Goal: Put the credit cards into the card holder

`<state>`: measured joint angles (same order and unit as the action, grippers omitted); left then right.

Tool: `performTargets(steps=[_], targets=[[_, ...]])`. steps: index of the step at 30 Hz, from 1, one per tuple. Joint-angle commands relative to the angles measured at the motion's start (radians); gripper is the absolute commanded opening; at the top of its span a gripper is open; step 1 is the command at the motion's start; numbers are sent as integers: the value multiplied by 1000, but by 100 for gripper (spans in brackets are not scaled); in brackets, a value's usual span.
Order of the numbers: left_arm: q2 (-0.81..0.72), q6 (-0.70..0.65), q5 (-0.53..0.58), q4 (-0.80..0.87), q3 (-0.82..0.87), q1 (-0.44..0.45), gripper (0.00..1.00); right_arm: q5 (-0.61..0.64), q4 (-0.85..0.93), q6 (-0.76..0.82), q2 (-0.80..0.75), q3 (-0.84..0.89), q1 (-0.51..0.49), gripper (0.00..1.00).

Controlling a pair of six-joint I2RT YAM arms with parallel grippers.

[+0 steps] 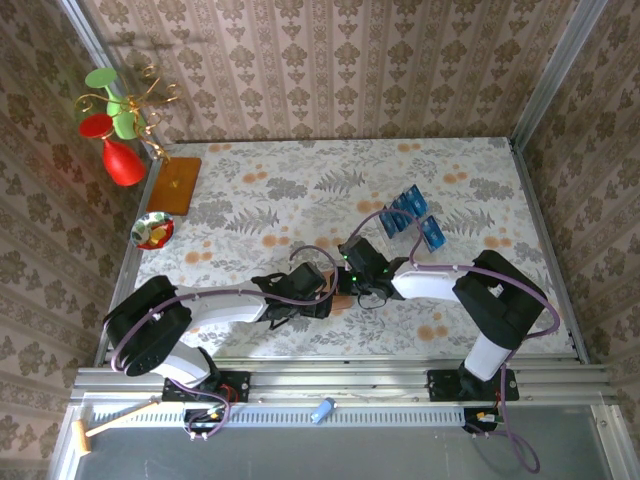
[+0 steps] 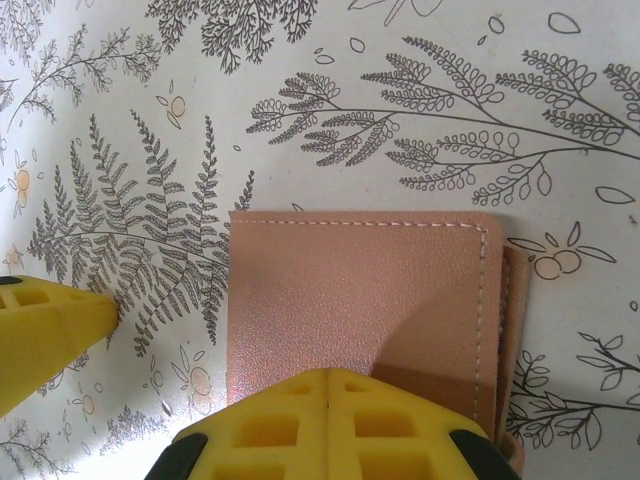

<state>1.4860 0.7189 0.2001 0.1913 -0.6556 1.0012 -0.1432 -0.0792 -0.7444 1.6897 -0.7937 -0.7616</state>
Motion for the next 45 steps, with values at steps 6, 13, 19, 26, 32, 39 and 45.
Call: performTargets(steps=[6,13,19,26,32,39,45], targets=[[66,14,-27,0,34,-7,100,54,43,-46,117,114,1,0],[65,11,-28,0,32,-6,100,28,64,-52,57,98,13,0],[68,10,-30,-2,31,-7,100,-12,125,-25,1,-16,30,0],[71,11,-30,-1,32,-7,100,-44,158,-7,-25,-111,44,0],[71,11,-30,-1,31,-7,100,-45,161,-7,-28,-107,49,0],[70,8,-29,2,27,-7,100,-63,122,-24,-2,-73,48,0],[69,9,-27,3,29,-7,100,-73,99,-33,17,-53,48,0]])
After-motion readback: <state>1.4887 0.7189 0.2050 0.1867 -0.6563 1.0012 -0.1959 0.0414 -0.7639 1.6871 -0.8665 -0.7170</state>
